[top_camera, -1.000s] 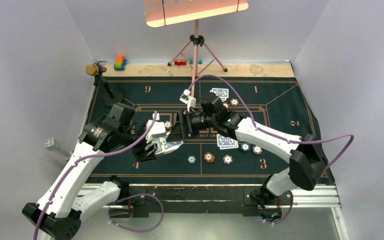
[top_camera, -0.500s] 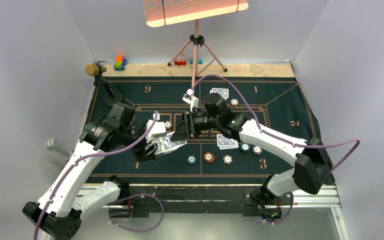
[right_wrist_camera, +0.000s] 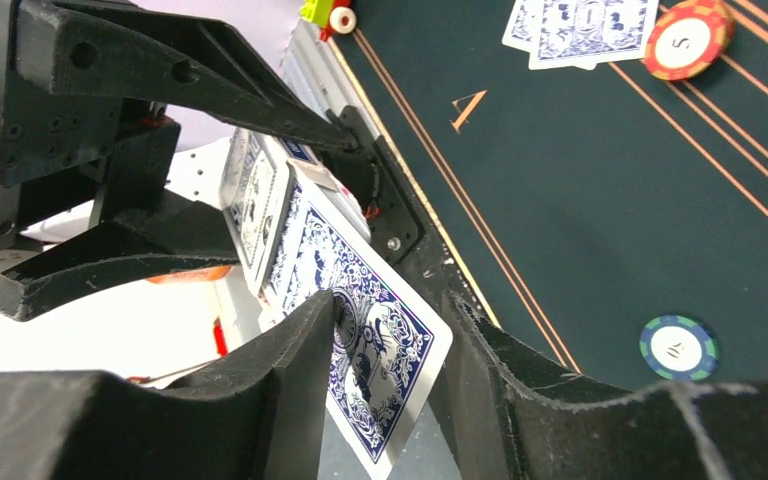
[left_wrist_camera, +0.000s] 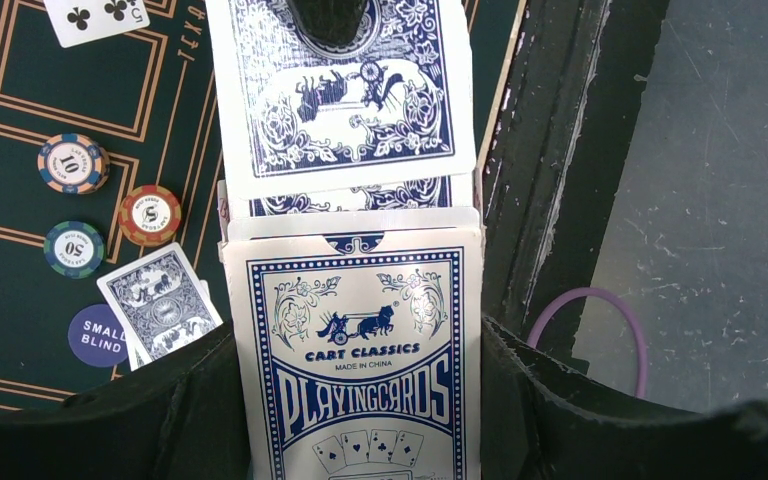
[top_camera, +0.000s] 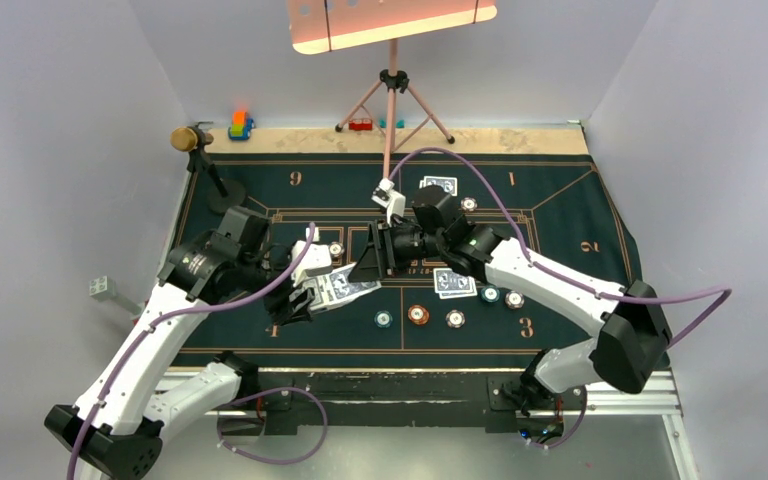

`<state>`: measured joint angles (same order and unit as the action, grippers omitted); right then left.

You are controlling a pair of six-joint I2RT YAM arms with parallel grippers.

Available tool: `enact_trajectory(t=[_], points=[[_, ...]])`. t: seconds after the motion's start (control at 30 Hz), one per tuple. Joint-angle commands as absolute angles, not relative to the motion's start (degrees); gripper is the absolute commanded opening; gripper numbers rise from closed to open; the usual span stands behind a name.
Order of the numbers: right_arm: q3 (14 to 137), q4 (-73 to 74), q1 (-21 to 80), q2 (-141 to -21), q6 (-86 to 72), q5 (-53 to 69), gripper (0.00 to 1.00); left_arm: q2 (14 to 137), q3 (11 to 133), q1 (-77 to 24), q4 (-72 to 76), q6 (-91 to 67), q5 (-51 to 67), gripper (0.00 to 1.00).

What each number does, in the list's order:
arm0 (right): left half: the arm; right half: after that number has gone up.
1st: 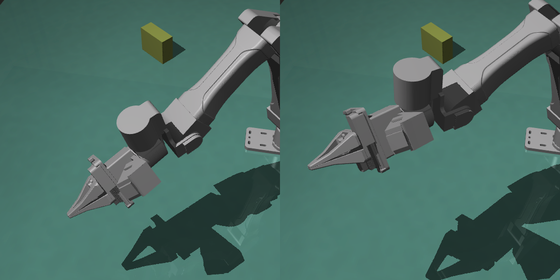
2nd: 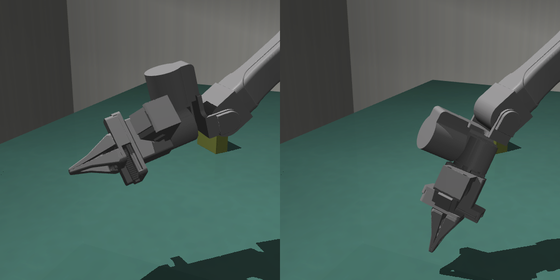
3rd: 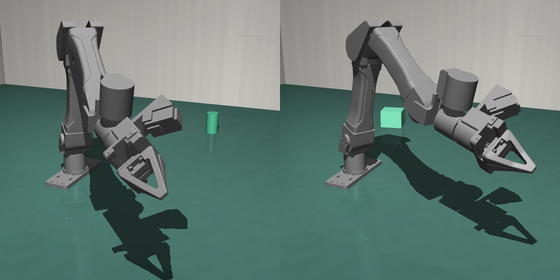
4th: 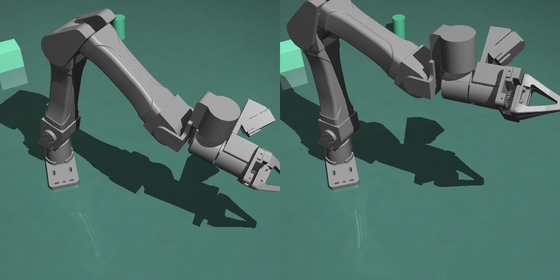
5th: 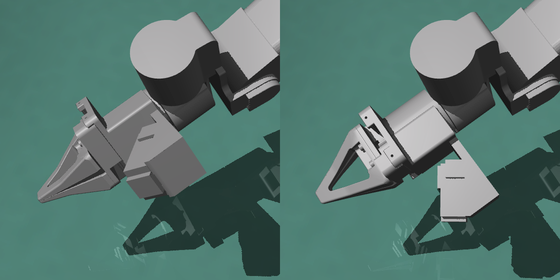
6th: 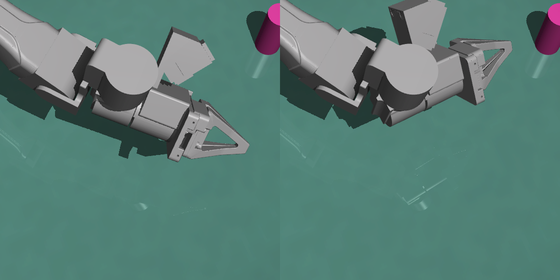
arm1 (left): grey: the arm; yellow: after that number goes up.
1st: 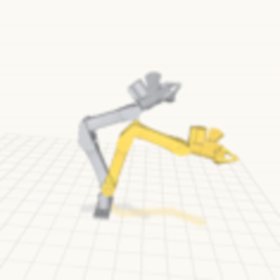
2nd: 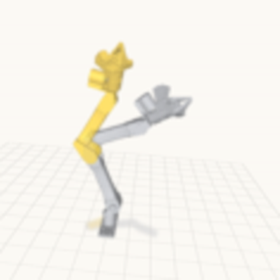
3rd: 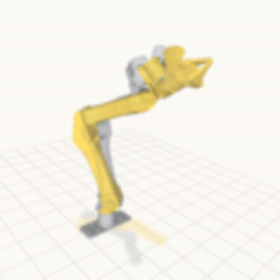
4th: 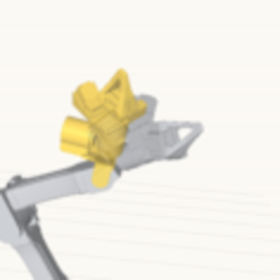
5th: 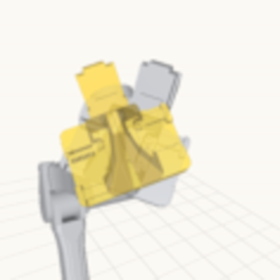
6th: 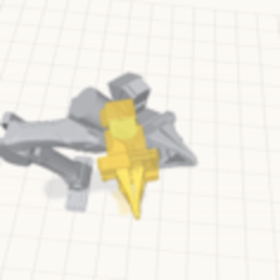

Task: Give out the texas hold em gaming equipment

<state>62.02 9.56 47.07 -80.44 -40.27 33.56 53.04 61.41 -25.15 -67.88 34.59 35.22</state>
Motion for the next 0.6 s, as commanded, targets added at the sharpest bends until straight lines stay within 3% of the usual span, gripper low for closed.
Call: enact_trajectory(t=[0.0,0.3,0.57], points=[[65.1,15.7,46.4,-78.0,-35.9,29.4,0.47,51.6,63.5,-25.0,-66.0,34.5,37.8,0.00],[66.7,19.2,46.3,-75.8,-33.6,27.3,0.61,51.7,63.5,-25.0,-65.6,34.3,38.2,0.00],[66.7,21.2,46.2,-73.7,-33.3,24.8,0.61,51.7,63.5,-25.0,-65.7,34.2,38.2,0.00]])
